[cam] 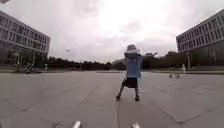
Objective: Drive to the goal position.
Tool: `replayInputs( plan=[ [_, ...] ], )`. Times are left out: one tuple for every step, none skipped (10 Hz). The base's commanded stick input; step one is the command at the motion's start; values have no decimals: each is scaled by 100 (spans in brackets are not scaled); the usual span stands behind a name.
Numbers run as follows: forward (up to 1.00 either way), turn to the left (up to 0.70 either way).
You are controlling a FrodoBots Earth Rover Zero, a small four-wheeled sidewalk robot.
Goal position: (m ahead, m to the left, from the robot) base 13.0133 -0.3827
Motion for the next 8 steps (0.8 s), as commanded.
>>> replayInputs(
  plan=[
    [66, 0],
    [68, 0],
    [44, 0],
    [14, 0],
    [12, 0],
    [9, 0],
    [9, 0],
    [9, 0]
  ],
)
